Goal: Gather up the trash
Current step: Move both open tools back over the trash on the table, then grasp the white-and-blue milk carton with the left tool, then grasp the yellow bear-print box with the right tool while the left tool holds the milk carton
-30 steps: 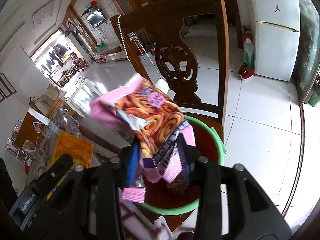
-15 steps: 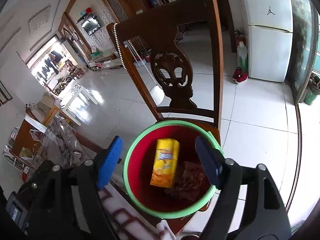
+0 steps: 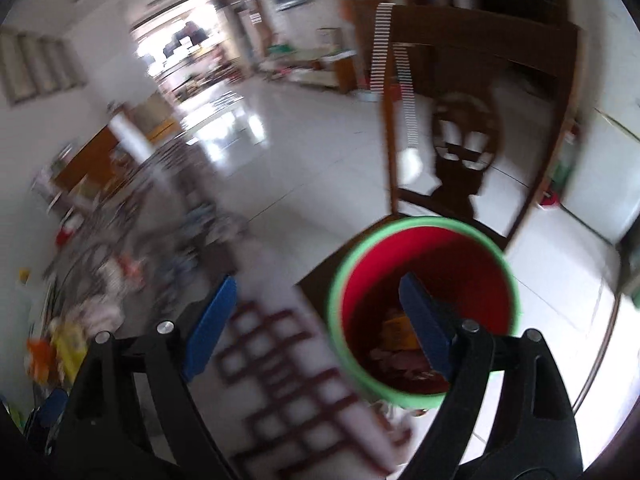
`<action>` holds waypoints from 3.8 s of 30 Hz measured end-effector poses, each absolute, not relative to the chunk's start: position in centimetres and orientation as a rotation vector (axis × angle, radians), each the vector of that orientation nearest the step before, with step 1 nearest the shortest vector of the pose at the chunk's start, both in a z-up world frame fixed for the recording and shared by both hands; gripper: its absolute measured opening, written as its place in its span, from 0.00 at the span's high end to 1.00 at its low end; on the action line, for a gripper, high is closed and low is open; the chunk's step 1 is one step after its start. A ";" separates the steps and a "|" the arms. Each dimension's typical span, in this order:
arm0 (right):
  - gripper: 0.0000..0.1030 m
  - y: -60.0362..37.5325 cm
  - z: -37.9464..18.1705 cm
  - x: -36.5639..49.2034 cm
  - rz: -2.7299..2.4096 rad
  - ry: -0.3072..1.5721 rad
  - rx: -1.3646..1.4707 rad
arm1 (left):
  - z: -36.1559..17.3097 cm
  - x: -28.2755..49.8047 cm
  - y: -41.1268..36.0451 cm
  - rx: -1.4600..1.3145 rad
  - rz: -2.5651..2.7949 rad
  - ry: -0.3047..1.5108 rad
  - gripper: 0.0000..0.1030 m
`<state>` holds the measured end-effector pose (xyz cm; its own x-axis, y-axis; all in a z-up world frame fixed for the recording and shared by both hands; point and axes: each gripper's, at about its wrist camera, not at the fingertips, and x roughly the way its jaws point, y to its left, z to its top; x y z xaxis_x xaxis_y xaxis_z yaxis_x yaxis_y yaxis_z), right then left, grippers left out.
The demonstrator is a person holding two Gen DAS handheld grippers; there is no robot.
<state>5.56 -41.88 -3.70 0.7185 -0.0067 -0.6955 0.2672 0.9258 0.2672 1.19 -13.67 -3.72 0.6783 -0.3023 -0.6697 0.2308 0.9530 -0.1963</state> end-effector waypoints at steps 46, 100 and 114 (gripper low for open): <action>0.11 -19.4 -4.2 8.3 0.309 0.968 0.140 | -11.9 2.4 4.1 -0.185 -0.030 1.108 0.34; 0.44 -8.4 -8.3 15.3 0.550 1.109 0.145 | -11.8 1.0 5.7 -0.323 -0.011 1.034 0.46; 0.43 -8.7 -8.6 15.3 0.541 1.116 0.167 | -11.9 1.0 6.2 -0.350 0.005 1.036 0.39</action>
